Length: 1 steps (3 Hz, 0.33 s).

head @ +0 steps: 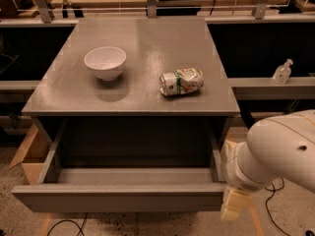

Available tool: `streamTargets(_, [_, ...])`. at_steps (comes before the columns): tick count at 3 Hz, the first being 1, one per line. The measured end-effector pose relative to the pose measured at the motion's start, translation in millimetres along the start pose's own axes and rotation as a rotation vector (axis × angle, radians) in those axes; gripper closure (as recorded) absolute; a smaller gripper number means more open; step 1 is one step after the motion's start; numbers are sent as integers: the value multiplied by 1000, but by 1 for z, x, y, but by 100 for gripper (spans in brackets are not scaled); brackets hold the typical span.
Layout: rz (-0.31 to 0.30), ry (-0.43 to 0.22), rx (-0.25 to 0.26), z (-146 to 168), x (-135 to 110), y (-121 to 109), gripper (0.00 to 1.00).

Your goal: Open top drawer

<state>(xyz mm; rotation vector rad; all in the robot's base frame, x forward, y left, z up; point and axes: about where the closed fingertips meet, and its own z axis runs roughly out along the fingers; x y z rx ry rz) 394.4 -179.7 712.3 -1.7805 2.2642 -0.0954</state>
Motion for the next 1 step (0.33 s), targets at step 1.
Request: streamTargets(1, [34, -12, 23, -26, 28, -14, 0])
